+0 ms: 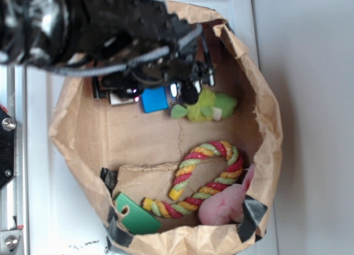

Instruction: Grab the blue block.

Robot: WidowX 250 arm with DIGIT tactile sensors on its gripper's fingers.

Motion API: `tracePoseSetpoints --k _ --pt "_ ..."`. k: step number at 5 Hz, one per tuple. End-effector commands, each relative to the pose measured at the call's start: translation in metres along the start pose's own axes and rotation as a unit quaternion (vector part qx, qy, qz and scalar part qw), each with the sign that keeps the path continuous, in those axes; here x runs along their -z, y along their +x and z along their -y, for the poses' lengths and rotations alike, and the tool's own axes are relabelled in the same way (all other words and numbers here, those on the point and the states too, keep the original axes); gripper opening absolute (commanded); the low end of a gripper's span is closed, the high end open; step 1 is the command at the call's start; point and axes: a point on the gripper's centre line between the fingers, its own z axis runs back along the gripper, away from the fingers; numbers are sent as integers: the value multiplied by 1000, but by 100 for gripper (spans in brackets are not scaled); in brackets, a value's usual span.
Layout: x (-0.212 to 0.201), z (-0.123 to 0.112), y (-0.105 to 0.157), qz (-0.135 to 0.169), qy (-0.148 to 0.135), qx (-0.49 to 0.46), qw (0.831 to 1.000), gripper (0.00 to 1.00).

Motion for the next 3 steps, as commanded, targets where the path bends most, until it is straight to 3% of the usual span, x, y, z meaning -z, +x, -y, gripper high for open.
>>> tracePoseSetpoints --k 1,2,3 --pt "-9 26 7 5 -26 -18 999 100" --pt "0 33 11 21 -24 -16 999 100" --pt "-5 7 11 21 -24 -6 999 100"
